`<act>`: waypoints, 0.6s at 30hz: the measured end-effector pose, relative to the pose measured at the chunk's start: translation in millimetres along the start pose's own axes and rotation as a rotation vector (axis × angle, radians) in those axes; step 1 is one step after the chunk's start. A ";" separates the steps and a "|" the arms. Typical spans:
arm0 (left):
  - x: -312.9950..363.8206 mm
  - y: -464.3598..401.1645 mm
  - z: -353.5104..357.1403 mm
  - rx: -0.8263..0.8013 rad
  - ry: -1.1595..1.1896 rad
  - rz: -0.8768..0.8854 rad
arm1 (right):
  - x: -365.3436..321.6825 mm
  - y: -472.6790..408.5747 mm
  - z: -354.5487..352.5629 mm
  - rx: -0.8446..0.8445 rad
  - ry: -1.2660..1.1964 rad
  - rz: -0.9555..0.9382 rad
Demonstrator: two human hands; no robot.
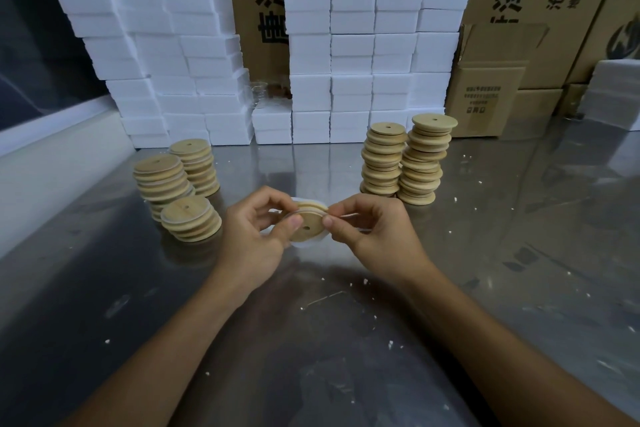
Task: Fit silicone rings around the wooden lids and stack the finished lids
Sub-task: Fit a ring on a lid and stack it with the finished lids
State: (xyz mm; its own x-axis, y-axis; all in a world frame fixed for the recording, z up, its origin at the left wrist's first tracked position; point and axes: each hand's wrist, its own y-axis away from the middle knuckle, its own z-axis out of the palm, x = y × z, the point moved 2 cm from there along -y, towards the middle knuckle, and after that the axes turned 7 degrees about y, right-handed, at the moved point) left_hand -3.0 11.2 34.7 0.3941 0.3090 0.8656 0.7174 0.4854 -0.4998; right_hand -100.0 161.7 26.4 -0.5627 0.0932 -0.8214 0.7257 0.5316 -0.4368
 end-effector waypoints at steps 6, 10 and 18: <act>-1.0 1.0 1.7 0.048 0.139 -0.128 | -0.1 0.3 1.3 0.013 -0.127 0.078; -2.0 0.9 1.5 0.048 0.194 -0.185 | -3.0 0.1 -0.8 -0.038 -0.212 0.127; -6.7 0.1 -1.9 0.065 0.280 -0.295 | -5.1 0.4 -4.1 -0.092 -0.273 0.204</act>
State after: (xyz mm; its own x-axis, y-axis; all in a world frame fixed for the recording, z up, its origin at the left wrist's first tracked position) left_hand -4.5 7.6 28.9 0.3244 -0.0812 0.9424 0.7886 0.5733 -0.2221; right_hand -98.5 164.9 32.0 -0.2743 -0.0168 -0.9615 0.7662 0.6003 -0.2291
